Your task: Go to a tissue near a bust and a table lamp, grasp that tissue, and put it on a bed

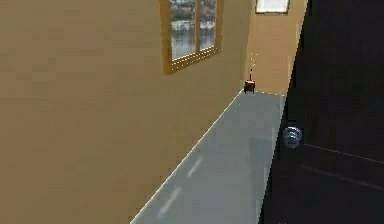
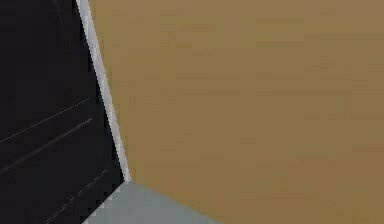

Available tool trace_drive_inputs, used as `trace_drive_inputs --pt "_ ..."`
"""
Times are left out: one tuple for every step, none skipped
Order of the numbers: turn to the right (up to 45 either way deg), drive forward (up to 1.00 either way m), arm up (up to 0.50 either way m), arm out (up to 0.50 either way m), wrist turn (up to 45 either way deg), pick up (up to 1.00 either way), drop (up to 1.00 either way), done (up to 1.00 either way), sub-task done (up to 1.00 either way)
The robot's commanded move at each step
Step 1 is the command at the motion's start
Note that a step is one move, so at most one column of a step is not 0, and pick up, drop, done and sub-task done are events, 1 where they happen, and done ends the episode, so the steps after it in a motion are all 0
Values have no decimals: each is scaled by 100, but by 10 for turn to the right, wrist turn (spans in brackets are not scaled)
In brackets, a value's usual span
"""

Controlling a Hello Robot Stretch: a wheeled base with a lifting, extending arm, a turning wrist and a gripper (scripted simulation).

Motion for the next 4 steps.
trace_drive_inputs --pt "0 85 0 0 0 0 0 0 0" --pt "180 0 0 0 0 0 0 0 0" --pt "0 30 0 0 0 0 0 0 0" --pt "450 0 0 0 0 0 0 0 0"
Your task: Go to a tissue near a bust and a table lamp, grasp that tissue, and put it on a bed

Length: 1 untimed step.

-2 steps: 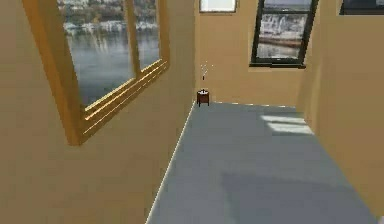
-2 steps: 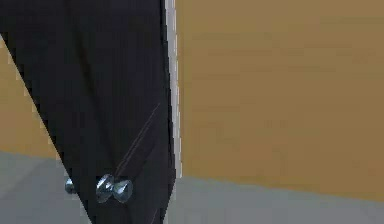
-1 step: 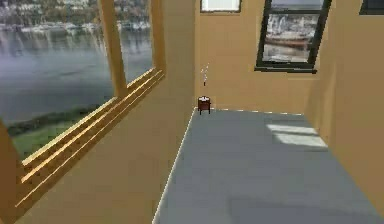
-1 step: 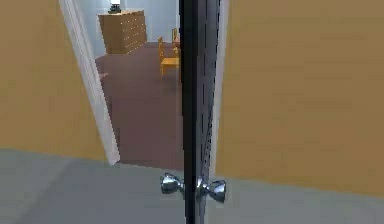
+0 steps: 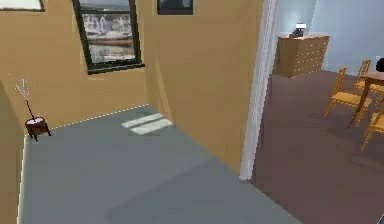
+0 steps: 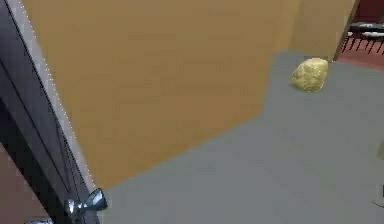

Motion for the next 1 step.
trace_drive_inputs --pt "0 50 0 0 0 0 0 0 0"
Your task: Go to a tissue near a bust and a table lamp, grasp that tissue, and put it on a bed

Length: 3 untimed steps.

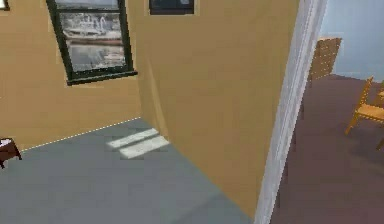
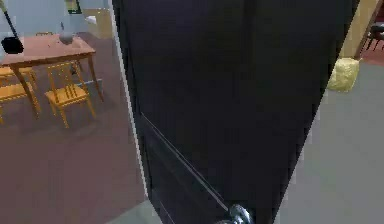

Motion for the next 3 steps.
trace_drive_inputs --pt "450 0 0 0 0 0 0 0 0" --pt "30 0 0 0 0 0 0 0 0" --pt "0 75 0 0 0 0 0 0 0"
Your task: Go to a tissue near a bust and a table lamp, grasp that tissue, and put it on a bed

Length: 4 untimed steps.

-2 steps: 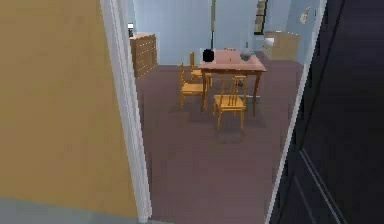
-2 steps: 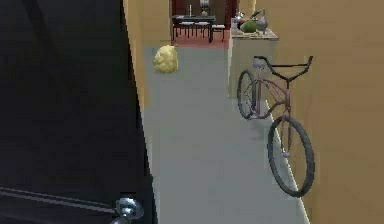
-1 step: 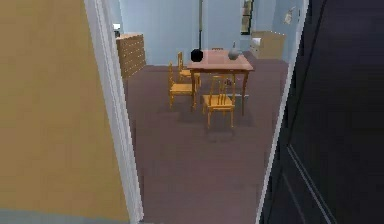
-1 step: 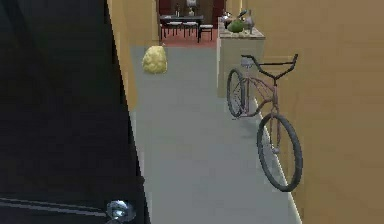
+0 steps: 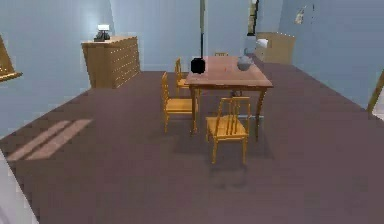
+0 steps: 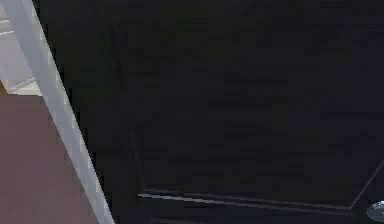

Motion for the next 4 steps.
trace_drive_inputs --pt "-120 0 0 0 0 0 0 0 0" --pt "0 70 0 0 0 0 0 0 0" --pt "-60 0 0 0 0 0 0 0 0" --pt "0 100 0 0 0 0 0 0 0"
